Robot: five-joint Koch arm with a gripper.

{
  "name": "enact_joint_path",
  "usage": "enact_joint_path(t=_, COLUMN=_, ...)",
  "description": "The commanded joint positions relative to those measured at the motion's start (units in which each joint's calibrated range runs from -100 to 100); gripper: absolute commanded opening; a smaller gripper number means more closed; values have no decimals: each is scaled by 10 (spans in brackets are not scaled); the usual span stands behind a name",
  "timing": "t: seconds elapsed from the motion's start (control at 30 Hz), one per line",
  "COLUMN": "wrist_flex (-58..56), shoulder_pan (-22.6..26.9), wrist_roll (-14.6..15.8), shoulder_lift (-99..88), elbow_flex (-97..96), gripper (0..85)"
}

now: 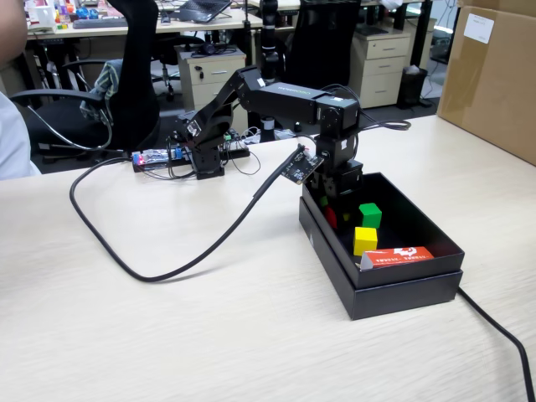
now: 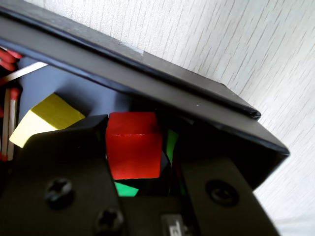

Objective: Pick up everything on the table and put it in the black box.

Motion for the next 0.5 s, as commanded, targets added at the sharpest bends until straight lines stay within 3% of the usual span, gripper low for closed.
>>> enact_joint_path(t=0.0, wrist_flex=-1, shoulder_pan=0, wrist_roll=3, shoulder_lift=-43, elbow_flex=17, gripper=279)
enact_joint_path(t=0.1, wrist_flex=14, shoulder_pan=-2, wrist_roll=3, shoulder_lift=-84, elbow_flex=15, gripper=362)
enact_joint_path(t=0.47, wrist_flex=26, shoulder_pan=-22, wrist_roll=4, shoulder_lift=-450, elbow_flex=-7, gripper=430)
